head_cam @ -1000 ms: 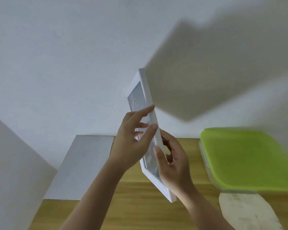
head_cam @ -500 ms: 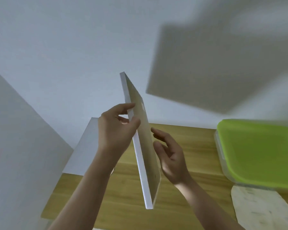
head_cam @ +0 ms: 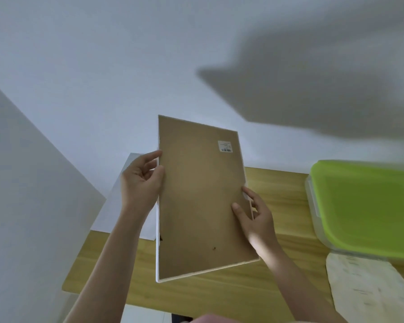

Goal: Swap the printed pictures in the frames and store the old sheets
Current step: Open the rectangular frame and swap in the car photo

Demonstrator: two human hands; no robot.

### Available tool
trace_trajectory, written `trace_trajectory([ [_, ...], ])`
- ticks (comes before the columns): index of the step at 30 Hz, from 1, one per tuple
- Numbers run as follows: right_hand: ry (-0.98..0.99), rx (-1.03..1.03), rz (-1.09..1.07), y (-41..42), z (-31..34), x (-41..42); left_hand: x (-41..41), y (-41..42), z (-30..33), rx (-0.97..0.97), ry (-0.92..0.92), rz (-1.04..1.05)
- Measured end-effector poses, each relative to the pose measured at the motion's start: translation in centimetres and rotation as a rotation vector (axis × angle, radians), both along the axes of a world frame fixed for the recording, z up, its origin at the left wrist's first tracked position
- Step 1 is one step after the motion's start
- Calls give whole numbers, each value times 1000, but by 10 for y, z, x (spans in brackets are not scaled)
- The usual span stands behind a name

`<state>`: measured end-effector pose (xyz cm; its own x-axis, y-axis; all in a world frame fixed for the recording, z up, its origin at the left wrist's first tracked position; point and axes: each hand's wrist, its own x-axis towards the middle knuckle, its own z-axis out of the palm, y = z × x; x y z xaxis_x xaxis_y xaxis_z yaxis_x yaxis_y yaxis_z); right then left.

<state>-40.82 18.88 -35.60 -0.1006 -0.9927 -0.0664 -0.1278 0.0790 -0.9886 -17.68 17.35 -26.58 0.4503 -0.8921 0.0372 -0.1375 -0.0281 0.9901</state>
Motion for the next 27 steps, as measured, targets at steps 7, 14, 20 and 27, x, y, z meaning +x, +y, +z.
trace_trajectory([
  [7, 59, 74, -182, 20, -30, -8, -5, 10, -59, 235, -243, -171],
  [14, 166, 185, -307, 51, -75, 2, 4, 36, -136, 398, -389, -489],
  [20, 280, 265, -334, 58, -105, 20, 20, 38, -177, 475, -514, -723],
  [27, 474, 363, -256, 31, -108, 28, 30, 21, -186, 446, -638, -731],
])
